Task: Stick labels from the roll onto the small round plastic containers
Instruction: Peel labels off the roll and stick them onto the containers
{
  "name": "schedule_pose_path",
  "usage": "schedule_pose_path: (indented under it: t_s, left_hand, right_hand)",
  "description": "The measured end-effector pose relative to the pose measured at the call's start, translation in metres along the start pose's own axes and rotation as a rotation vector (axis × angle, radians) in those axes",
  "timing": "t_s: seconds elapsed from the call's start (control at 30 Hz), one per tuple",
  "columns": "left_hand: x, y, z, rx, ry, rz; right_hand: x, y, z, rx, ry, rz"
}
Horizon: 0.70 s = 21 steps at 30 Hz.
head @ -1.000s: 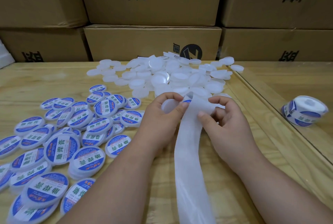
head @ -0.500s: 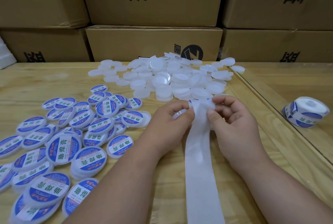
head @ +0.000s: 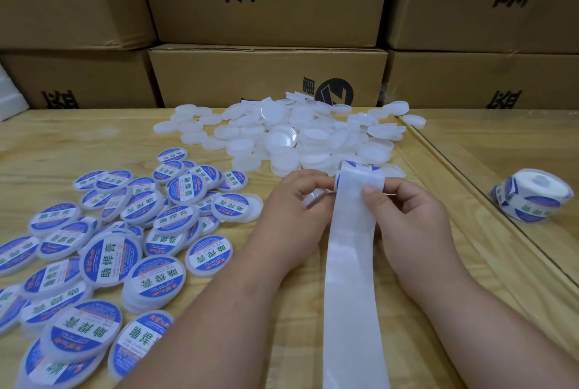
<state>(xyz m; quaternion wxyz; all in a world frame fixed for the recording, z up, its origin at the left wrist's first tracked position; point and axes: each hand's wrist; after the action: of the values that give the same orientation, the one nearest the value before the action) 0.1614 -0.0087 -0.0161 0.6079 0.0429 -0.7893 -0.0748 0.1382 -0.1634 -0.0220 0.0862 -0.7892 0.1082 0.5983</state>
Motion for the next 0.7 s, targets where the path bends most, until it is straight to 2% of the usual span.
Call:
schedule_pose_path:
  t_s: [0.1, 0.17, 0.3, 0.4, 0.7]
  left_hand:
    - [-0.0006, 0.0025, 0.0002, 0.131, -0.013, 0.022]
    - [-0.0004, 0.0047, 0.0014, 0.184, -0.102, -0.005]
    - [-0.0017, -0.0001, 0.0032, 0.075, -0.275, -0.155]
    - [-0.0052, -0.0028, 0.0021, 0.011, -0.264, -0.235]
    - [-0.0060, -0.0008, 0.0017, -0.013, -0.227, -0.324]
  right_hand:
    - [0.0009, 0.0011, -0.0012, 0.049, -0.011, 0.021]
    - [0.0022, 0.0007, -0.0024, 0.055, -0.016, 0.076]
    - [0.0039, -0.0024, -0.0011, -0.017, 0.017, 0.175]
    - [0.0033, -0.0034, 0.0006, -0.073, 0.070, 0.198]
    - [0.0042, -0.0040, 0.0015, -0.106, 0.080, 0.286]
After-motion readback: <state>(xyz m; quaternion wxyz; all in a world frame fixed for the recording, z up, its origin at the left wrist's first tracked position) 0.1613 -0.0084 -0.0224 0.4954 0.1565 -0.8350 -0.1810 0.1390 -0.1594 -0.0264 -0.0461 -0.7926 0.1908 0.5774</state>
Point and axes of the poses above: each hand's wrist, its own z-axis away from the middle knuckle, its own y-axis out of the back of the hand, x = y × z
